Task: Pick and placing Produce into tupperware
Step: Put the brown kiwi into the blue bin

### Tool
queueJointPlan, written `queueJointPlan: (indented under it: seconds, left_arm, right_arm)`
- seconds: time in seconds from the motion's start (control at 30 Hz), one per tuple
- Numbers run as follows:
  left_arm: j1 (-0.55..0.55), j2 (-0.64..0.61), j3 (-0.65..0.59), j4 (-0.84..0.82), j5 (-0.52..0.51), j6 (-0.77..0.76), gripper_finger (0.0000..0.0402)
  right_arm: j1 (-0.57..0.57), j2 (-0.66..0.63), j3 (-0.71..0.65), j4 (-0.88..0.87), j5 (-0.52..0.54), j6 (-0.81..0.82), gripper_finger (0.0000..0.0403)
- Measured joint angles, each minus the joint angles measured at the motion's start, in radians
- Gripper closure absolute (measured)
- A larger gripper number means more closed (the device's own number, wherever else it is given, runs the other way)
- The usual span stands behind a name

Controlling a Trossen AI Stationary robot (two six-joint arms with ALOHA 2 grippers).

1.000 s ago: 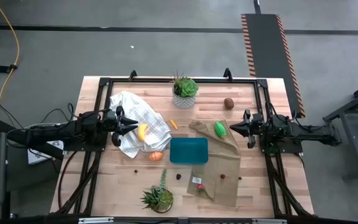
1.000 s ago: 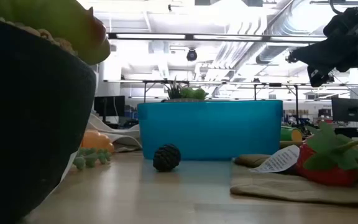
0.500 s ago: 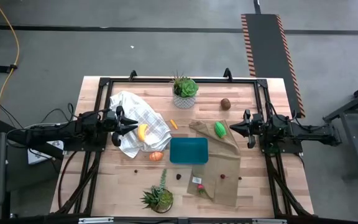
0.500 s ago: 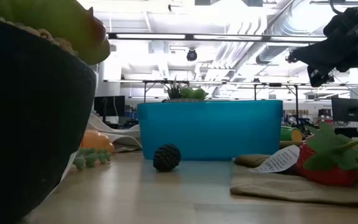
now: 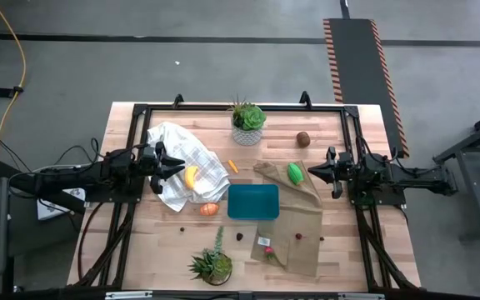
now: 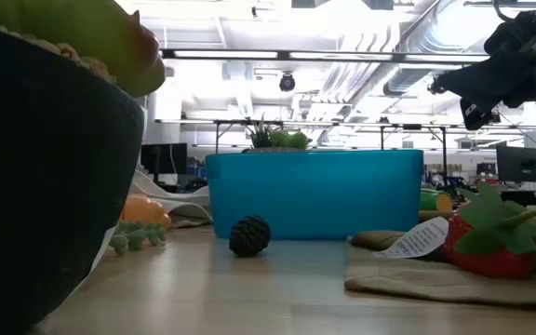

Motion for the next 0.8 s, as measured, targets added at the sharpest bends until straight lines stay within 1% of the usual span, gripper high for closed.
queueJointPlan:
  seconds: [0.2,0.27,0.37,0.53,0.6,0.73,0.8]
  left_arm:
    - [0.0,0.0,0.0,0.0,0.0,-0.21,0.0314]
    - [0.0,0.0,0.0,0.0,0.0,-0.276,0.0314]
    - [0.0,0.0,0.0,0.0,0.0,-0.365,0.0314]
    - [0.0,0.0,0.0,0.0,0.0,-0.522,0.0314]
    - [0.0,0.0,0.0,0.0,0.0,-0.584,0.0314]
    - [0.0,0.0,0.0,0.0,0.0,-0.602,0.0314]
    - [0.0,0.0,0.0,0.0,-0.008,-0.599,0.0314]
  right_arm:
    - [0.0,0.0,0.0,0.01,0.004,0.0,0.0402]
    - [0.0,0.0,0.001,0.011,0.004,0.031,0.0402]
    - [0.0,0.0,0.001,0.017,0.004,0.179,0.0402]
    - [0.0,0.0,0.001,0.073,0.004,0.588,0.0402]
    - [0.0,0.0,0.001,0.081,0.007,0.711,0.0402]
    - [0.0,0.0,0.002,0.089,0.091,0.815,0.0402]
    - [0.0,0.0,0.002,0.106,0.167,0.837,0.0402]
